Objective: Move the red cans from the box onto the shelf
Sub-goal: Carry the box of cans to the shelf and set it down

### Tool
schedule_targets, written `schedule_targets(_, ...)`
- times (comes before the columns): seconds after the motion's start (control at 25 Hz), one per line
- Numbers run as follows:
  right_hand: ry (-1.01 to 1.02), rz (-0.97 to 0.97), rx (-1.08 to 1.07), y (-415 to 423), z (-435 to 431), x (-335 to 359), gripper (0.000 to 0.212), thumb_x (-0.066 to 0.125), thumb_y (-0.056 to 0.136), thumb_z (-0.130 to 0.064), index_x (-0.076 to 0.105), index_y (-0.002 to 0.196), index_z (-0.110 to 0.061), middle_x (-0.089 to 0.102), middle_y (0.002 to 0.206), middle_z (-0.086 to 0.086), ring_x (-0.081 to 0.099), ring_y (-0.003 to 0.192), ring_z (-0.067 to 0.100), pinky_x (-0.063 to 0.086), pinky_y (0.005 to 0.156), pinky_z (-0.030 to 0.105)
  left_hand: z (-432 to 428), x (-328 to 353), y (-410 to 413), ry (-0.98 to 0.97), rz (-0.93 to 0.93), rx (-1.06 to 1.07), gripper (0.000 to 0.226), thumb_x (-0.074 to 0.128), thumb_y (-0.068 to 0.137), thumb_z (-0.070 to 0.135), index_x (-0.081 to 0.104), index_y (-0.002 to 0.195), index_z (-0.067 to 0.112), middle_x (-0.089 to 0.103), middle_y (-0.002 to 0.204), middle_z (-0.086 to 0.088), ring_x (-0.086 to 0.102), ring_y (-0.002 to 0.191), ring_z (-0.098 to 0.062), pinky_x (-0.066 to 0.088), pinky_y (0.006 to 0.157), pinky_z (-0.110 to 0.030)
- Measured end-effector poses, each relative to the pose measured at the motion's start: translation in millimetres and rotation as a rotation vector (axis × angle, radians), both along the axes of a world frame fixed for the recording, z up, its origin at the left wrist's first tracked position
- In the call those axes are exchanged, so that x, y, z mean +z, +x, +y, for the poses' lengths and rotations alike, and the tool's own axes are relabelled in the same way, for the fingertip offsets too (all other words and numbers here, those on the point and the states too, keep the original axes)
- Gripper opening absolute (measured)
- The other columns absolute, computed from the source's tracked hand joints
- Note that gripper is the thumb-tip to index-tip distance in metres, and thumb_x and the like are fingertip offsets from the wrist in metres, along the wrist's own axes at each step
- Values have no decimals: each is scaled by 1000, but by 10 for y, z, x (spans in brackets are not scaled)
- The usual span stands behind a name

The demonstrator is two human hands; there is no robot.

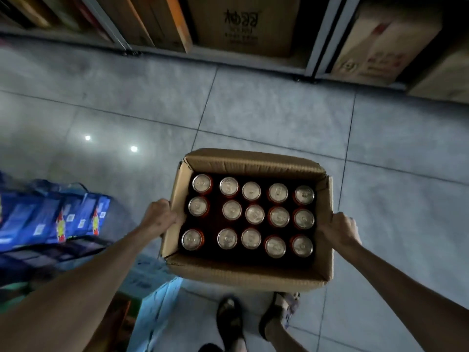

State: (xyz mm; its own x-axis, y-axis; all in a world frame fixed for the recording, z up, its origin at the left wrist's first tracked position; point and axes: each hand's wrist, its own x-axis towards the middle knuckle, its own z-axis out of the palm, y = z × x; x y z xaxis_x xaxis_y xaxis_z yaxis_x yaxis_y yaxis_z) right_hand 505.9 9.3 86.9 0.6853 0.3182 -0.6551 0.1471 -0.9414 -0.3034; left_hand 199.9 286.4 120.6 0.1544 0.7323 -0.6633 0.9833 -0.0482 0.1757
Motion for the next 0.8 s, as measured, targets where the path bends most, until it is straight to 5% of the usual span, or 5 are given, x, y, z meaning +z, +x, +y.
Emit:
schedule_targets(0.24,15,-55,3,721,1247,286,20,63,82,-12,64,90,5,65,91,28,54,76,34,41,64,33,1182,218,685,5,-58,35,17,72,70,5,56,70,3,69,90,-25,66,76,-35,41,50,-28)
schedule_targets(0.52,18,-46,-5,1314,2630,366,14,67,81,-15,59,73,-7,66,88,26,58,76,36,41,62,32,2792,335,1452,-13,-27,-53,22,75,74,12,62,87,1,65,89,-16,62,77,-29,54,62,-34)
schedule_targets(0.8,31,-4,-37,1899,3808,8,26,63,84,-15,64,98,6,66,98,32,62,93,44,46,69,37,3992,99,2132,6,-17,-62,24,76,71,13,65,88,0,65,84,-14,65,71,-30,58,58,-35)
